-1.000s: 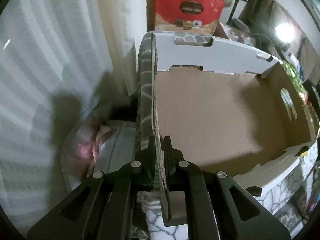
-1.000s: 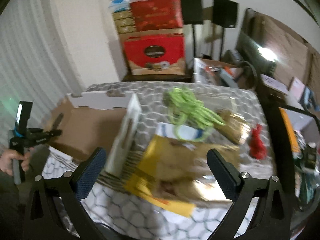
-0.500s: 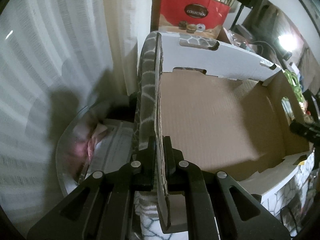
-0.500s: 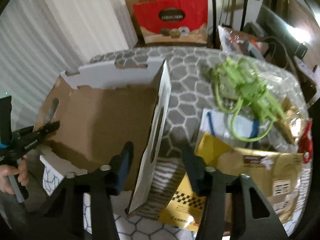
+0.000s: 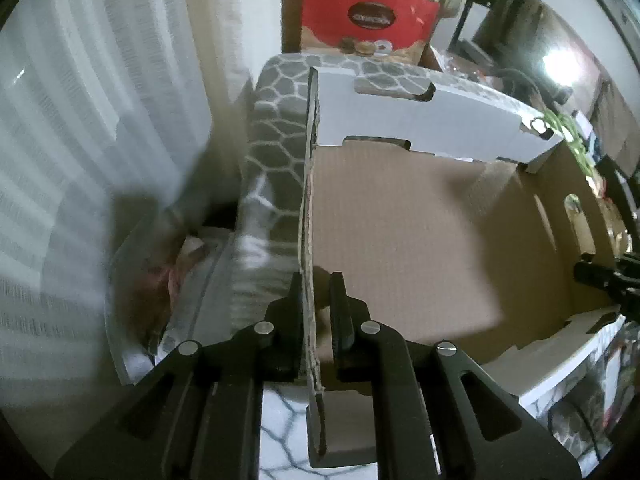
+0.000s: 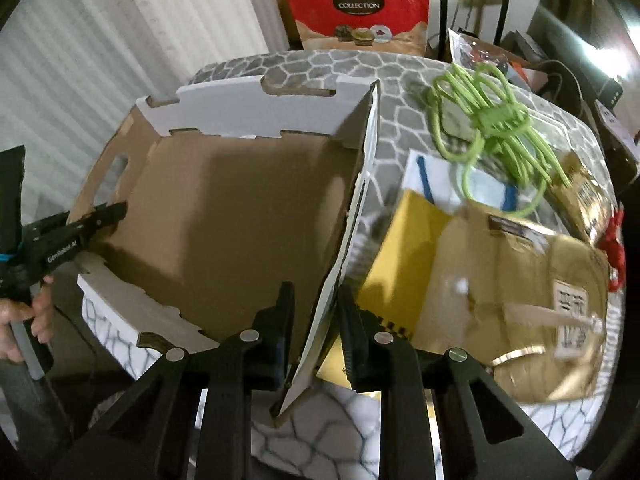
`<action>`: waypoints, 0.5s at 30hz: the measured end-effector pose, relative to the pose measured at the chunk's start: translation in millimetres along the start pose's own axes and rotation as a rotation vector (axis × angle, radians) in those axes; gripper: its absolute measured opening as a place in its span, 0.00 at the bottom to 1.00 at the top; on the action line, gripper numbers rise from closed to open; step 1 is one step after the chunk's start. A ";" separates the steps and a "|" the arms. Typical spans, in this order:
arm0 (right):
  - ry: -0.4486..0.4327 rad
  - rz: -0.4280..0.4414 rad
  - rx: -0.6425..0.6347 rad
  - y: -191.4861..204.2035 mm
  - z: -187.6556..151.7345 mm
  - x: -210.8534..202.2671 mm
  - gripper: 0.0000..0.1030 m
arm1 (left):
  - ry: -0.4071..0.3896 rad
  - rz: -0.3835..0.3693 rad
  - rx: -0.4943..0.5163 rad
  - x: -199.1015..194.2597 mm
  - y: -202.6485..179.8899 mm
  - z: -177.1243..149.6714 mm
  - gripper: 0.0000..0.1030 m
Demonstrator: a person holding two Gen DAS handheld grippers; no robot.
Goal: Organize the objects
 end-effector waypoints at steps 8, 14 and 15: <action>-0.030 -0.016 0.010 -15.1 -6.8 -6.5 0.25 | -0.006 -0.006 -0.017 -1.6 -17.0 -9.3 0.12; -0.116 0.047 0.006 -15.5 -7.1 -48.2 0.56 | -0.023 0.005 -0.092 -2.7 -4.5 -6.7 0.17; -0.127 0.059 0.007 -18.0 -6.8 -55.9 0.56 | -0.027 0.005 -0.095 -3.2 -3.4 -5.8 0.17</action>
Point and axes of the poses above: each gripper's, at about its wrist camera, not at the fingertips, and x roughly the way its jaws point, y to its left, z to its top, the point moved 2 cm from there along x, roughly the way its jaws point, and after that the axes turned 13 degrees about x, right-handed, at the moved point
